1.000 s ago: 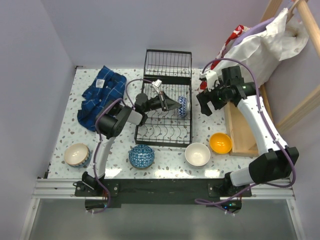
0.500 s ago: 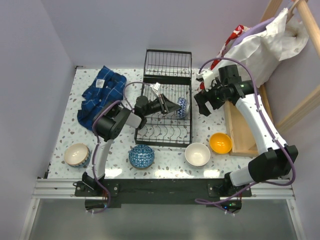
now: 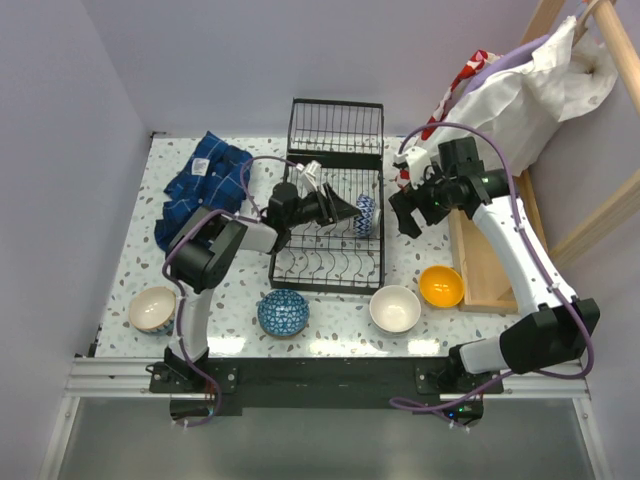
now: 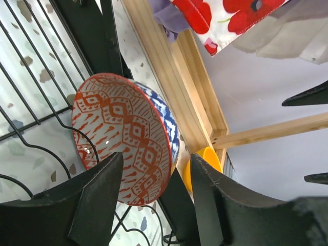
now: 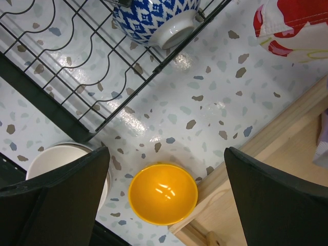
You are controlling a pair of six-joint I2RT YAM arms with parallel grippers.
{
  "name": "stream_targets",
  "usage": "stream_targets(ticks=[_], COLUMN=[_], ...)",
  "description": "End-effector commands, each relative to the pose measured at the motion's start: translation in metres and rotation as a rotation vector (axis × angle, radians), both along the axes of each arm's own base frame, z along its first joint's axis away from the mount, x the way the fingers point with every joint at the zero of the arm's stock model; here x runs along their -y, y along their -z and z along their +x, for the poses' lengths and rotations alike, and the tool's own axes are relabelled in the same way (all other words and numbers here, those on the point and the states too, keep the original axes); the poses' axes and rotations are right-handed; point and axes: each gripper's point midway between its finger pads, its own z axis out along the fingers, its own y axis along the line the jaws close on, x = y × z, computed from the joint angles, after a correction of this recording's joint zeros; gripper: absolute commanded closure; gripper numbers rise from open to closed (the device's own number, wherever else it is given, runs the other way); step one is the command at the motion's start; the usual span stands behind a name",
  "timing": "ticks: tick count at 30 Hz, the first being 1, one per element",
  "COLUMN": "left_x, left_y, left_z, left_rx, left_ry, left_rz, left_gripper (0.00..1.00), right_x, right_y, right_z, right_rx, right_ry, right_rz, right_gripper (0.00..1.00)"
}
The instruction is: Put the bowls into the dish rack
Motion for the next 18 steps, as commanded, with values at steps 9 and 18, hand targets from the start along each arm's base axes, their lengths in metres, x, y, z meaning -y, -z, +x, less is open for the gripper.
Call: stream_targets(ticks=[9, 18], left_x=[-0.004, -0.084], left_y=[-0.027, -0.06], left_z=[0.022, 0.034], left_rx=[0.164, 0.339], left_ry=[-0.048, -0.177], left_rz=[0.103, 0.305], left_gripper=[0.41, 0.41], right_x=[0.002, 0.011], right_y=[-0.013, -0.011], right_z=[-0.008, -0.014], right_rx=[0.066, 0.028], right_ry=[0.014, 0.006], right_rz=[0.022, -0.041], right_gripper=[0.01, 0.01])
